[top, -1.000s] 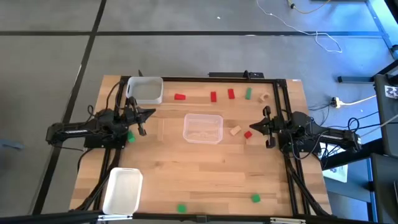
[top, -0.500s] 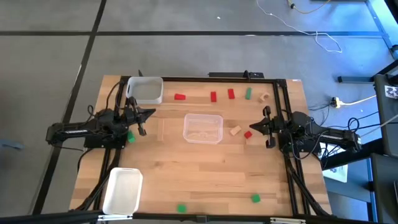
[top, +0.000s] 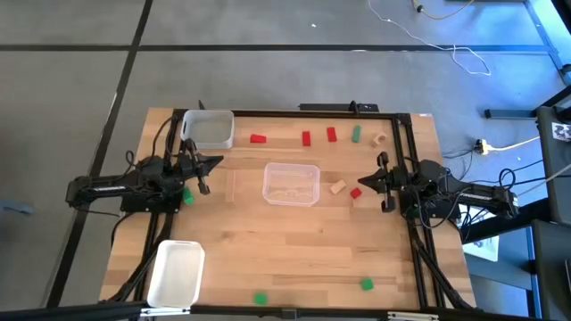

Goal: Sort & place blocks by color
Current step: Put the red block into the transparent bin

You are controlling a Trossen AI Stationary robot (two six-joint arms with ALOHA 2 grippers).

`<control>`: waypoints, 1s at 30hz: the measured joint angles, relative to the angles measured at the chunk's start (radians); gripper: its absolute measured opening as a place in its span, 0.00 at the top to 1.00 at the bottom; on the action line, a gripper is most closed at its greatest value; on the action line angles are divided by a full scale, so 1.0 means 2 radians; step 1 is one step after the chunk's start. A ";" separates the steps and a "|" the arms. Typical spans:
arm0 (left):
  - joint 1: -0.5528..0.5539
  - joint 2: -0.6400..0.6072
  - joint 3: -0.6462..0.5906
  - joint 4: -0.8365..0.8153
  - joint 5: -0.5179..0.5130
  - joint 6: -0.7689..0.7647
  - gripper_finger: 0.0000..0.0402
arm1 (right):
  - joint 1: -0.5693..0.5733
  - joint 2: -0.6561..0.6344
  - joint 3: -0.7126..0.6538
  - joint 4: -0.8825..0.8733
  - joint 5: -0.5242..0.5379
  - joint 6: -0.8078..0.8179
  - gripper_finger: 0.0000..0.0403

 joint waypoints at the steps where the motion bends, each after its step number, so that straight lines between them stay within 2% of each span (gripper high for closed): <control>1: 0.000 0.000 0.000 0.000 0.000 0.000 1.00 | 0.000 0.000 0.000 0.000 0.000 0.003 0.98; 10: 0.000 0.000 0.000 0.000 0.000 0.000 1.00 | 0.000 0.002 0.017 -0.006 0.000 0.079 0.99; 16: 0.000 0.000 0.000 0.000 0.000 0.000 1.00 | 0.000 0.033 0.085 -0.098 0.034 0.080 1.00; 22: 0.000 0.000 0.000 0.000 0.000 0.000 1.00 | 0.000 0.119 0.165 -0.196 0.104 0.125 1.00; 30: 0.000 0.000 0.000 0.000 0.000 0.000 1.00 | 0.000 0.281 0.285 -0.344 0.099 0.262 1.00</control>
